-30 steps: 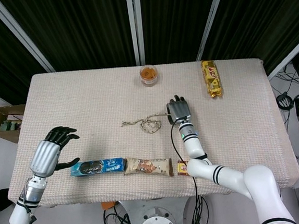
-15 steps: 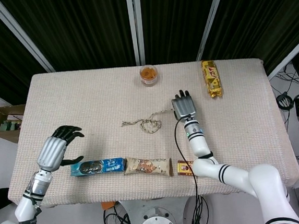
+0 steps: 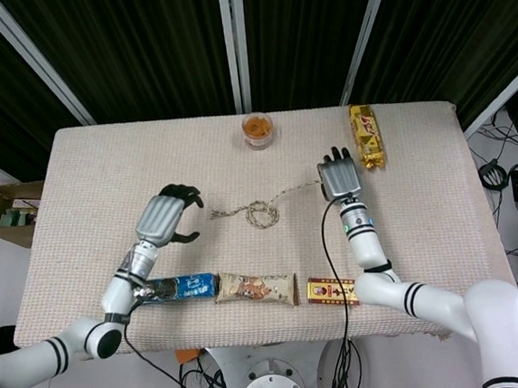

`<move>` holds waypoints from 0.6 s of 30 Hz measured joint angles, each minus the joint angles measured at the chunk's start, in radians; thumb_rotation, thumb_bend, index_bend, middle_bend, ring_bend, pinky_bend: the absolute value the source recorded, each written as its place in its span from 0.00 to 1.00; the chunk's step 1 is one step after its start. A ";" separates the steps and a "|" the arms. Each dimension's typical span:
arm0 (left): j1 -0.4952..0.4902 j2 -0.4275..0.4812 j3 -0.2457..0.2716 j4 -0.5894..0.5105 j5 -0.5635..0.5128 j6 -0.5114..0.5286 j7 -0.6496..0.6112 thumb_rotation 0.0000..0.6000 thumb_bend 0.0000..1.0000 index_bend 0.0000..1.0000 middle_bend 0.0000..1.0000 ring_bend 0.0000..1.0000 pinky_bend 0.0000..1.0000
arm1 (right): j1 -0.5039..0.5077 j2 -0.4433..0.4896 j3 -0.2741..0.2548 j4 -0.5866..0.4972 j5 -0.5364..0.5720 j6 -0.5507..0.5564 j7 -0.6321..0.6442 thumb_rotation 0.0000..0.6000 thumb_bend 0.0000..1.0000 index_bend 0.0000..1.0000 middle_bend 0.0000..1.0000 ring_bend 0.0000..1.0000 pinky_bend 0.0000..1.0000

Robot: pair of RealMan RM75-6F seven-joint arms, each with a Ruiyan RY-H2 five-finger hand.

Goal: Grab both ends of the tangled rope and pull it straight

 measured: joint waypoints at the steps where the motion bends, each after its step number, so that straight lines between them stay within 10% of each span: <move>1: -0.022 -0.019 -0.012 0.020 -0.027 -0.019 0.022 1.00 0.19 0.41 0.23 0.18 0.18 | -0.001 0.002 0.000 -0.001 0.000 0.000 0.001 1.00 0.56 0.73 0.37 0.12 0.21; 18: -0.212 -0.309 -0.067 0.326 -0.326 -0.144 0.191 1.00 0.28 0.48 0.22 0.15 0.16 | -0.009 0.004 0.000 0.010 0.011 -0.010 0.023 1.00 0.56 0.73 0.37 0.12 0.21</move>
